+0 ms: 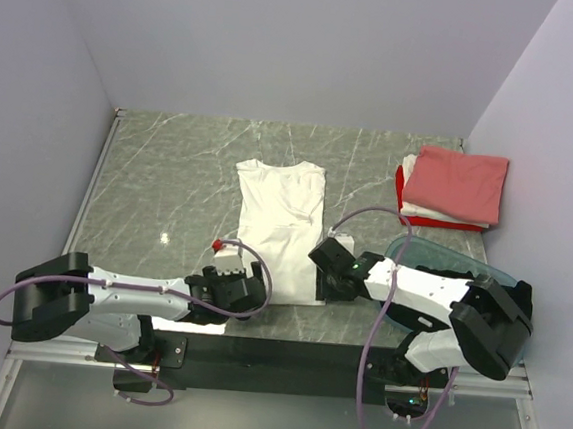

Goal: Fold and stack the t-shirts
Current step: Fold the tshirt

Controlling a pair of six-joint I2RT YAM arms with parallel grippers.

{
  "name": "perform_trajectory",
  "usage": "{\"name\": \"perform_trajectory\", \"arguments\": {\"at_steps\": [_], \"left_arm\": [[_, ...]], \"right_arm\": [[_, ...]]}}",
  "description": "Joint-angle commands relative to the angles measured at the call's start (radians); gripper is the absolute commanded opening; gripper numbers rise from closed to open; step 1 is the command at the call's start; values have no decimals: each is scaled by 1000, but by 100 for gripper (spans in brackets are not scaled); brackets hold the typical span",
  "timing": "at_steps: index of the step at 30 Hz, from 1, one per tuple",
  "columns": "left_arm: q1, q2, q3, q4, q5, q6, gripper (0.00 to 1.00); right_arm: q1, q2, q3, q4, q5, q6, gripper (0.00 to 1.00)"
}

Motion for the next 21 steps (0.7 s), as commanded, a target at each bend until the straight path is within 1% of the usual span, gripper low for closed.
{"name": "perform_trajectory", "arguments": {"at_steps": [1, 5, 13, 21], "left_arm": [[2, -30, 2, -117, -7, -74, 94], [2, -55, -15, -128, 15, -76, 94], [6, -13, -12, -203, 16, -145, 93], [16, 25, -18, -189, 36, -140, 90]], "right_arm": [[27, -30, -19, 29, 2, 33, 52], [35, -49, -33, 55, -21, 36, 52], [53, -40, -40, 68, -43, 44, 52], [75, 9, -53, 109, -64, 59, 52]]}}
